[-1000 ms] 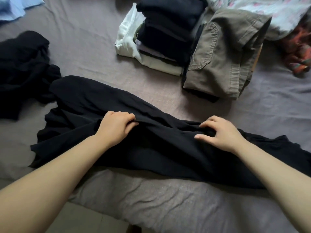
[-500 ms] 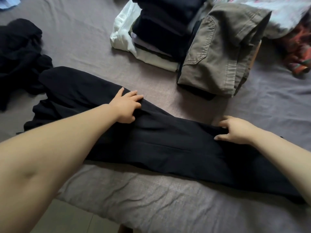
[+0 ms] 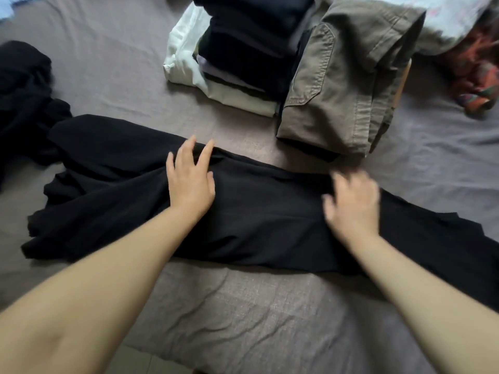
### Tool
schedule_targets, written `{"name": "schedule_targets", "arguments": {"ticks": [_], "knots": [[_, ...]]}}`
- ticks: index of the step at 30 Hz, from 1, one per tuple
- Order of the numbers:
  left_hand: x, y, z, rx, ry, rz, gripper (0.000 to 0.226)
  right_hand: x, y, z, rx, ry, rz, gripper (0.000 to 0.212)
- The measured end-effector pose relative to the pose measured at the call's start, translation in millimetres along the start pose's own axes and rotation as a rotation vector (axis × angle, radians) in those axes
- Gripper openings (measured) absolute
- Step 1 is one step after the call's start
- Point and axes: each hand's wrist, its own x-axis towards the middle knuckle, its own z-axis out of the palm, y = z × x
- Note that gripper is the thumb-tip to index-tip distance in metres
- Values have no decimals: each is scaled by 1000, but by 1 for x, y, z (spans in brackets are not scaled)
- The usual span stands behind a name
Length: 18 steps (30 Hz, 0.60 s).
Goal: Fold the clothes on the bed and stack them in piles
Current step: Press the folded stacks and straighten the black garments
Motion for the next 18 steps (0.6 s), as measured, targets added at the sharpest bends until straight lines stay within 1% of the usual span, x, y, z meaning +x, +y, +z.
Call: {"name": "schedule_targets", "arguments": {"ticks": [1, 2, 3, 4, 6, 7, 9, 11, 12, 13, 14, 15, 16, 17, 18], "knots": [[-17, -1, 1, -15, 24, -13, 62, -12, -18, 11, 32, -34, -200, 52], [-37, -6, 1, -18, 33, -17, 62, -24, -33, 24, 43, -139, -326, 53], [-58, -15, -1, 0, 32, -23, 63, -34, -46, 33, 40, -261, -368, 58], [-79, -27, -3, 26, 22, -36, 65, -40, -54, 39, 34, -362, -345, 62], [-119, -65, -13, 112, -44, -96, 74, -41, -61, 45, 43, -484, -267, 69], [-135, -88, -20, 157, -91, -157, 81, -39, -62, 43, 44, -516, -253, 70], [-157, -133, -37, 206, -196, -357, 94, -32, -61, 38, 49, -551, -254, 69], [-169, -167, -49, 191, -328, -536, 104, -22, -66, 28, 18, -601, -211, 69], [-172, -181, -51, 185, -395, -584, 108, -20, -73, 23, 12, -614, -166, 66], [-173, -190, -52, 192, -460, -590, 110, -18, -84, 19, -17, -604, -124, 61], [-171, -194, -51, 198, -500, -567, 108, -17, -98, 16, -52, -536, -100, 57], [-167, -196, -48, 197, -485, -518, 99, -16, -117, 15, -59, -423, -104, 55], [-162, -195, -44, 192, -414, -458, 82, -16, -138, 15, -1, -295, -127, 54], [-155, -193, -42, 167, -308, -407, 61, -17, -165, 14, 113, -200, -122, 51], [-145, -192, -42, 125, -201, -385, 46, -17, -196, 10, 291, -273, -62, 45]]}}
